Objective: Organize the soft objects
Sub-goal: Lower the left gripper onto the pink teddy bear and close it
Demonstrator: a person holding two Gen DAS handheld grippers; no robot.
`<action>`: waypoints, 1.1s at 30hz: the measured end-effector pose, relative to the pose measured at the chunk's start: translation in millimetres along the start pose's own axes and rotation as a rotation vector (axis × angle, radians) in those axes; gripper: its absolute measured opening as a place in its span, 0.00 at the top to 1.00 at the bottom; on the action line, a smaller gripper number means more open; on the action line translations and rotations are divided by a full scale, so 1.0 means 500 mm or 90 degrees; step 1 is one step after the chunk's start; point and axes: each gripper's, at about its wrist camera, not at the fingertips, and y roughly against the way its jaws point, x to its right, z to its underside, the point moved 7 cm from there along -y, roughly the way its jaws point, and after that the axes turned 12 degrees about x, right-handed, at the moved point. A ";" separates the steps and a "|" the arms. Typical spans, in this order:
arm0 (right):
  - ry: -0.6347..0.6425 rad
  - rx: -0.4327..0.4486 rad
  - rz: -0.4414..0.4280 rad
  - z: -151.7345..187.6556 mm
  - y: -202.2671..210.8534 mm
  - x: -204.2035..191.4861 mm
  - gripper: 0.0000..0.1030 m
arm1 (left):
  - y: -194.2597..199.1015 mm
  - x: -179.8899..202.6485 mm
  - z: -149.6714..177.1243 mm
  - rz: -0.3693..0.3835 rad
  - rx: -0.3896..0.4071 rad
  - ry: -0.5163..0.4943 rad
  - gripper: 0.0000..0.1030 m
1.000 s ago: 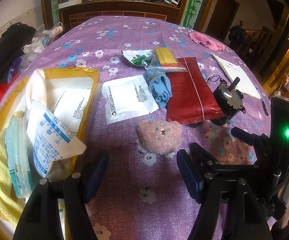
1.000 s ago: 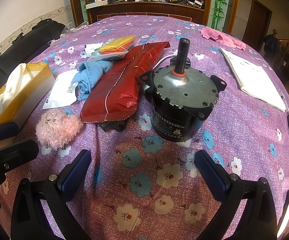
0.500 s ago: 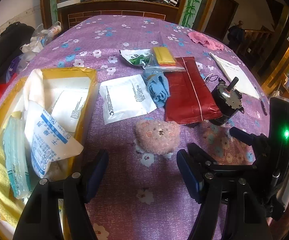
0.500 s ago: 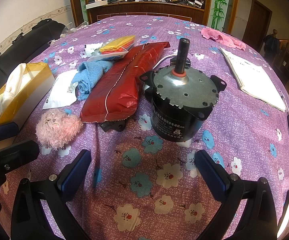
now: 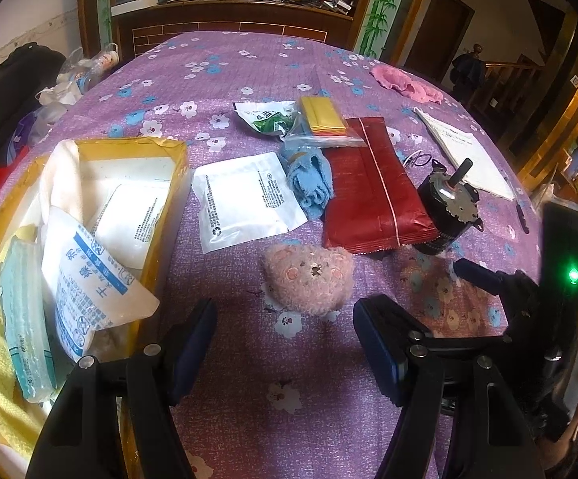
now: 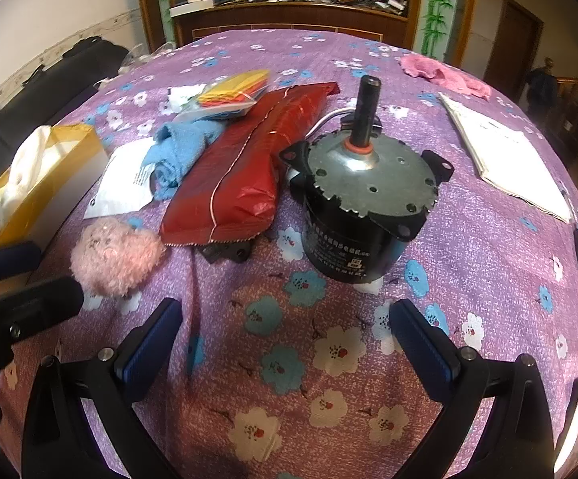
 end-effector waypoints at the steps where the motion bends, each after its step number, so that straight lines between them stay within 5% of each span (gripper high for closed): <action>1: -0.022 0.009 -0.011 0.000 0.010 0.009 0.00 | 0.002 -0.001 0.000 0.003 0.001 0.004 0.28; 8: -0.201 0.124 -0.059 -0.009 0.103 0.093 0.00 | 0.001 0.001 -0.004 0.011 -0.001 0.008 0.28; 24: -0.376 0.123 -0.190 -0.013 0.108 0.119 0.00 | -0.007 0.054 -0.017 0.005 0.008 -0.016 0.28; 33: -0.409 0.115 -0.263 -0.015 0.113 0.117 0.00 | -0.026 0.055 -0.008 0.023 -0.008 0.008 0.28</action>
